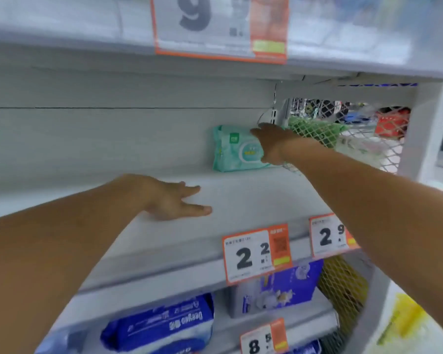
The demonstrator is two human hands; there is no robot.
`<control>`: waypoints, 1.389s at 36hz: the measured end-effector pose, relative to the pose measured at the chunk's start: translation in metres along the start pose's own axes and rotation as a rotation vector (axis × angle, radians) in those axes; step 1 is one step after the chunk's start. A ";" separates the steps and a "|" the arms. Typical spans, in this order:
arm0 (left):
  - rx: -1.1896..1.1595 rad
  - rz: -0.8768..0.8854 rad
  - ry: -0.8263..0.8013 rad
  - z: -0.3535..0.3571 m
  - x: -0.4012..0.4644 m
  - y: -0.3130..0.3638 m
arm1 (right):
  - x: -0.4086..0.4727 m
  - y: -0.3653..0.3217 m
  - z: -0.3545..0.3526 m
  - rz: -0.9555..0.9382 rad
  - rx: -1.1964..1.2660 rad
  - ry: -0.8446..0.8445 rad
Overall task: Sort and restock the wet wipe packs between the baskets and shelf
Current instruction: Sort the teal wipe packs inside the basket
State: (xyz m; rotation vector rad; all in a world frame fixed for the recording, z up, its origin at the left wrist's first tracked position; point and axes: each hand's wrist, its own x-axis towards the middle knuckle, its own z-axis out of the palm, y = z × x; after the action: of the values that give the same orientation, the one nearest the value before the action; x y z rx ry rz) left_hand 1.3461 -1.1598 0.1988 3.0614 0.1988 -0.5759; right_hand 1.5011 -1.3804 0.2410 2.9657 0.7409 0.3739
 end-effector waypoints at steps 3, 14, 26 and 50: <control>0.005 0.082 0.330 0.000 -0.038 0.030 | -0.080 -0.019 -0.007 -0.042 0.250 0.286; -0.426 0.149 0.539 0.329 -0.166 0.058 | -0.391 -0.171 0.229 0.291 0.936 -0.158; -0.907 -0.288 -0.359 0.472 -0.209 0.030 | -0.488 -0.186 0.293 0.595 0.898 -0.648; -1.770 -0.223 -0.176 0.338 -0.238 0.013 | -0.466 -0.134 0.214 0.533 1.784 -0.945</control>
State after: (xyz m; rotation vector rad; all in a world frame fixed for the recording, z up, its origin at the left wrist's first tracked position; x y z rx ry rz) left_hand 1.0062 -1.2162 -0.0295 1.2775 0.6047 -0.3108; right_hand 1.0951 -1.4817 -0.0835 3.5110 -0.0803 -2.8125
